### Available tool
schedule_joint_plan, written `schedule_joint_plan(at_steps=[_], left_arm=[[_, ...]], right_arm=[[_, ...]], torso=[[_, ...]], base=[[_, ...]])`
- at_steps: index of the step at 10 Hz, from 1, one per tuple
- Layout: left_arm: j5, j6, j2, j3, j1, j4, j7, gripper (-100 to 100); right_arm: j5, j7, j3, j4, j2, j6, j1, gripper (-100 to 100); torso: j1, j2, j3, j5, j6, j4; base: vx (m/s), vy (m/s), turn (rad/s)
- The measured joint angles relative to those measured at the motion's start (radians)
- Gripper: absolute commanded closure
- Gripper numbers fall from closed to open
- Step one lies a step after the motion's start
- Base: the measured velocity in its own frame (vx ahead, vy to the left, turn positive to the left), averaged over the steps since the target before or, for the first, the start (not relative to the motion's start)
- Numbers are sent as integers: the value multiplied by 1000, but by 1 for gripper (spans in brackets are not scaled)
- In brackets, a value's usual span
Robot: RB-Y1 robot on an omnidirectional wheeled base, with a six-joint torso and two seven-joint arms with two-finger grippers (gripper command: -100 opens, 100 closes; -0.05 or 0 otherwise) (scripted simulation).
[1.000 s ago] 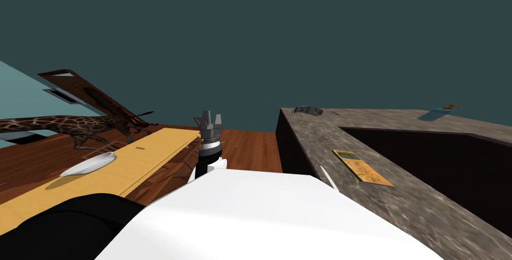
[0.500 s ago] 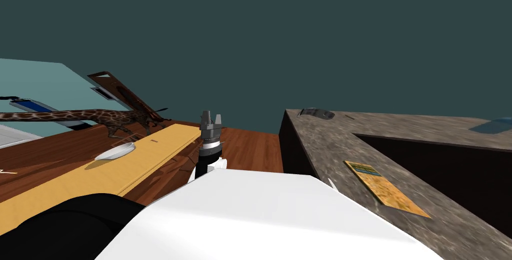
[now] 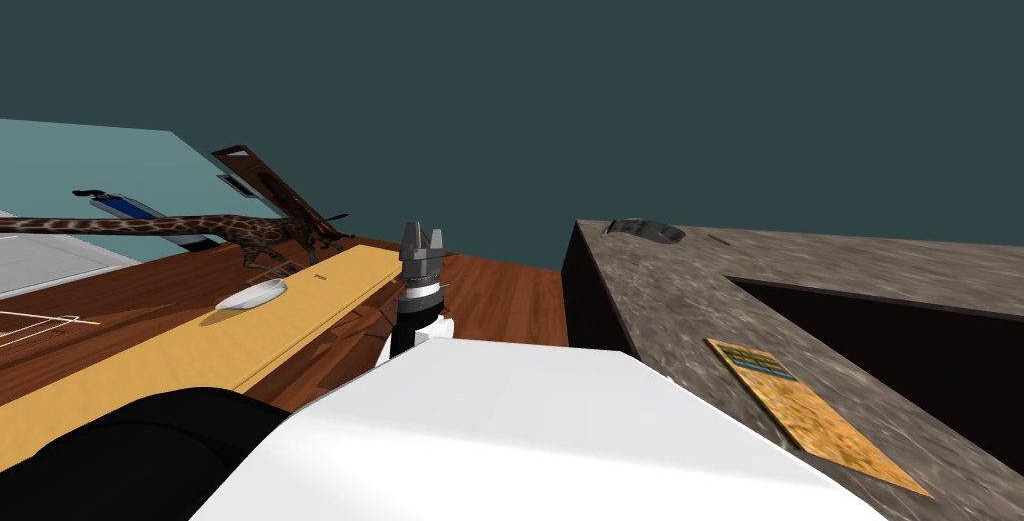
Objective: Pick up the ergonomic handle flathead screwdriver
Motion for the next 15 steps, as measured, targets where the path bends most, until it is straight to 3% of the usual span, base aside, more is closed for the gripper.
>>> schedule_joint_plan(at_steps=[1, 5, 7, 8, 12, 13, 14, 15], left_arm=[[0, 0, 0, 0, 0, 0, 0, 0], [0, 0, 0, 0, 0, 0, 0, 0], [0, 0, 0, 0, 0, 0, 0, 0], [0, 0, 0, 0, 0, 0, 0, 0], [0, 0, 0, 0, 0, 0, 0, 0], [0, 0, 0, 0, 0, 0, 0, 0], [0, 0, 0, 0, 0, 0, 0, 0], [0, 0, 0, 0, 0, 0, 0, 0]], right_arm=[[0, 0, 0, 0, 0, 0, 0, -100], [12, -17, 55, 62, 7, -5, -80, -100], [18, -25, 81, 90, 10, -2, -117, -100], [19, -26, 82, 91, 10, -2, -119, 100], [18, -26, 82, 90, 10, -2, -118, 100], [18, -26, 82, 90, 10, -2, -118, 0], [18, -26, 82, 90, 10, -2, -118, 100], [15, -22, 69, 74, 8, -1, -99, 100]], torso=[[0, 1, 0, 0, 0, 0], [1, 2, 1, 0, 0, 0], [-3, 2, 3, -10, 0, 4], [-5, 3, 4, -11, 0, 4], [-7, 3, 4, -11, 0, 4], [-7, 3, 4, -11, 0, 4], [-7, 3, 4, -11, 0, 4], [-7, 3, 4, -11, 0, 4]], base=[[-1, 6, 54], [-5, 8, 35], [-4, 0, 15], [0, 0, 0], [0, 0, 0], [0, 0, 0], [5, -6, -59], [7, -9, -54]])
